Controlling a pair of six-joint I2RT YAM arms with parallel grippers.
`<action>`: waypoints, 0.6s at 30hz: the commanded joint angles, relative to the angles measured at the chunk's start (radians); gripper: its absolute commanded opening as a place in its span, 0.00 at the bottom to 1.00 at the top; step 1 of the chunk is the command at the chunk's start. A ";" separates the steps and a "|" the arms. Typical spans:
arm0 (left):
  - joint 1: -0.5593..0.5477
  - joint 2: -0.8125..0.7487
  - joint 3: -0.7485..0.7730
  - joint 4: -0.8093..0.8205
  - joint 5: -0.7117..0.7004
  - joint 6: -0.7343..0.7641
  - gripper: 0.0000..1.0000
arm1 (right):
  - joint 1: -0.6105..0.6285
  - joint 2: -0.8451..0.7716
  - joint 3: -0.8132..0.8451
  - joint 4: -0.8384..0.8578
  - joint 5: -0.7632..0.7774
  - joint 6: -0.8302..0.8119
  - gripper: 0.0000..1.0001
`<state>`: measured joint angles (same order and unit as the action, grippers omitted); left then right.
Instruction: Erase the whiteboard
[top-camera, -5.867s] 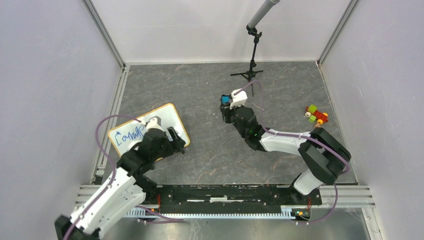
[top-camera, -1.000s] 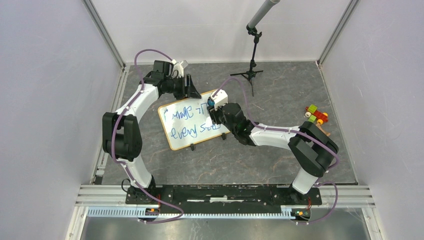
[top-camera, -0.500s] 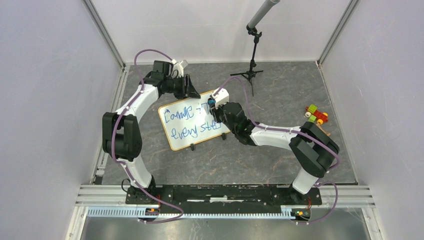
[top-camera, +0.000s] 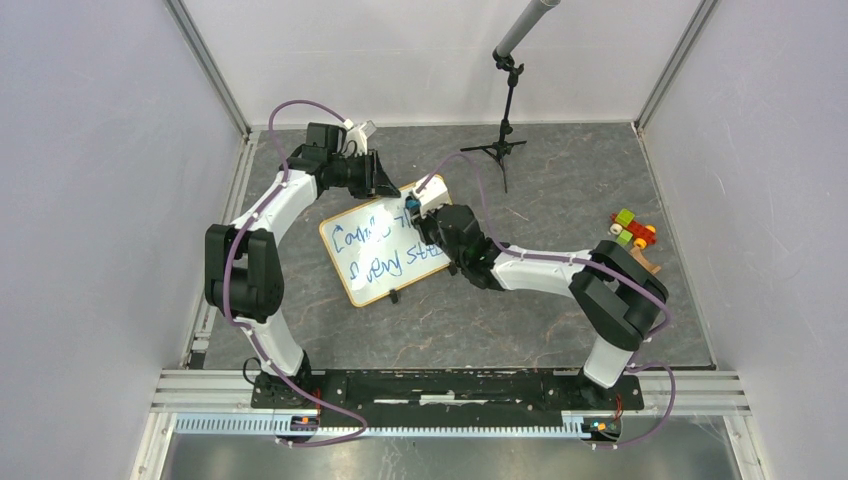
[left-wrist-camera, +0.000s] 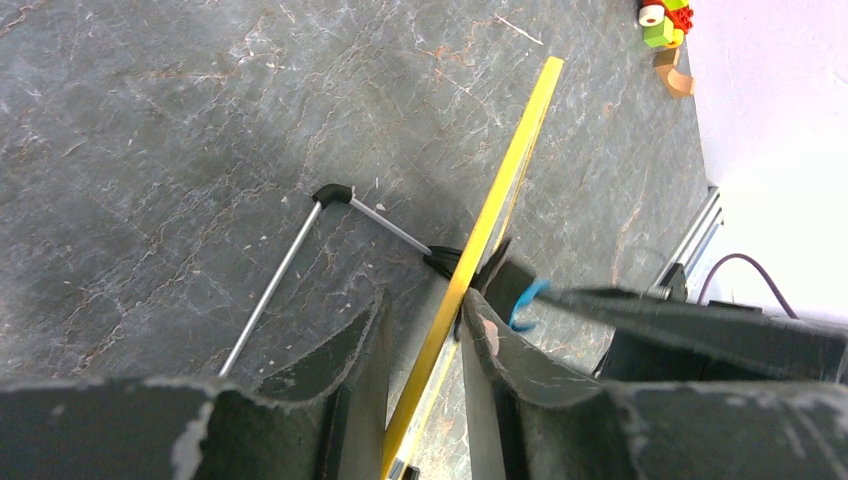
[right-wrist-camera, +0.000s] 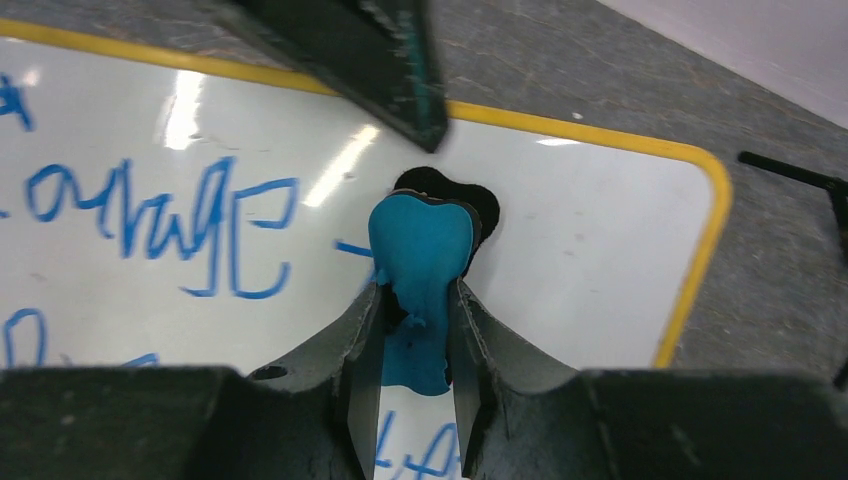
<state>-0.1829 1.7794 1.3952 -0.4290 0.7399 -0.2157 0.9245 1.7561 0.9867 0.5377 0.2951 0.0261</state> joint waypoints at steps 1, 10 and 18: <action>-0.015 -0.026 -0.011 0.016 0.010 -0.044 0.32 | 0.071 0.049 0.079 0.033 -0.027 -0.018 0.33; -0.015 -0.026 -0.016 0.017 -0.010 -0.037 0.31 | 0.025 0.017 0.051 0.025 0.147 0.032 0.29; -0.013 -0.030 -0.015 0.013 -0.014 -0.033 0.31 | -0.074 -0.015 -0.008 -0.027 0.173 0.086 0.29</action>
<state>-0.1932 1.7794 1.3880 -0.3897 0.7383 -0.2157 0.9020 1.7645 1.0019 0.5377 0.3706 0.0925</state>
